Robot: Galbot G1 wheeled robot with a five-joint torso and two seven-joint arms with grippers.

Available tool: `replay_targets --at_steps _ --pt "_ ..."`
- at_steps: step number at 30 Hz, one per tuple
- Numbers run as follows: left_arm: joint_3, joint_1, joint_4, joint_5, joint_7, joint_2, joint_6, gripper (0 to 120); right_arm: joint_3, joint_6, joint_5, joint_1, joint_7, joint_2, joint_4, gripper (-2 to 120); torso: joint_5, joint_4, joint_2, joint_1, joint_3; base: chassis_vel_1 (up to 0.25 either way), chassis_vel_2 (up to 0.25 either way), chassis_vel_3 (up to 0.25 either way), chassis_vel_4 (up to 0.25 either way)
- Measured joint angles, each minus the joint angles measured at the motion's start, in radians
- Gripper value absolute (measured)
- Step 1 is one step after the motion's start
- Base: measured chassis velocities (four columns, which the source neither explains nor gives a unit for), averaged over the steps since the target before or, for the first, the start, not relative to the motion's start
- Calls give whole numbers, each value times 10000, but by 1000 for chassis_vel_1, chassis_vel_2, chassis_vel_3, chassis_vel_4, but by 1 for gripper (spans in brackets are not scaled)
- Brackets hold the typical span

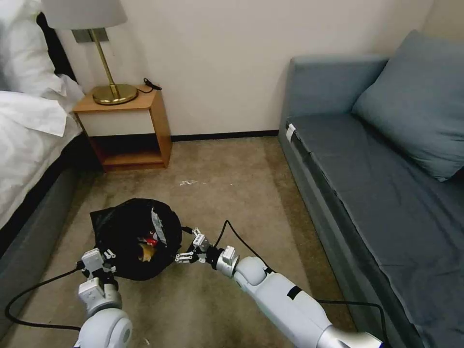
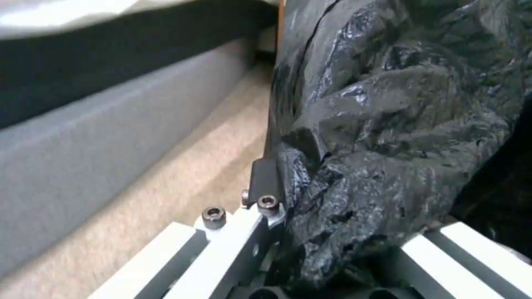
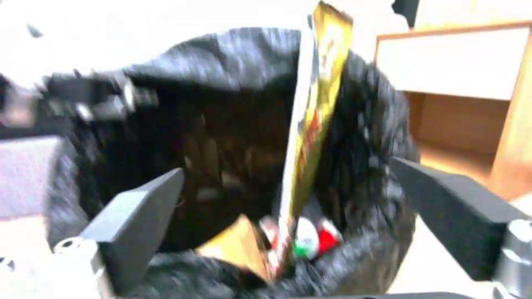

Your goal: Pick up the trash bin, then pick up the garbage on the floor and place it into the trash bin.

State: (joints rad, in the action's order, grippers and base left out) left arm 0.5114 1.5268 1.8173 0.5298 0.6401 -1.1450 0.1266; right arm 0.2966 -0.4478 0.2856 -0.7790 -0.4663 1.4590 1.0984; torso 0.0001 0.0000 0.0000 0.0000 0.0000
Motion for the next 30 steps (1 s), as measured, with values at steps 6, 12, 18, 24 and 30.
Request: replay_targets --at_steps 6,12,18,24,30 --pt "112 -103 -21 375 63 0 -104 3 -290 187 498 -298 -222 -550 1185 100 1 0 0 -1 -1 0 0 0 0" --pt "251 -158 403 1087 365 -49 -526 3 -1260 291 1331 -71 151 -914 1448 100 0 -1 0 0 0 0 0 0 0" --pt "521 -169 1139 3232 1025 22 -1577 3 -2371 437 1842 286 315 -1191 1081 100 1 -1 0 0 0 0 0 0 0" --pt "663 -56 1395 4634 1424 142 -2234 3 -3177 461 2060 219 372 -1860 912 100 0 -3 0 0 0 0 0 0 0" --pt "808 -29 1319 5547 1551 214 -2563 3 -3462 511 2158 -38 321 -2209 1089 100 2 -1 0 0 0 0 0 0 0"
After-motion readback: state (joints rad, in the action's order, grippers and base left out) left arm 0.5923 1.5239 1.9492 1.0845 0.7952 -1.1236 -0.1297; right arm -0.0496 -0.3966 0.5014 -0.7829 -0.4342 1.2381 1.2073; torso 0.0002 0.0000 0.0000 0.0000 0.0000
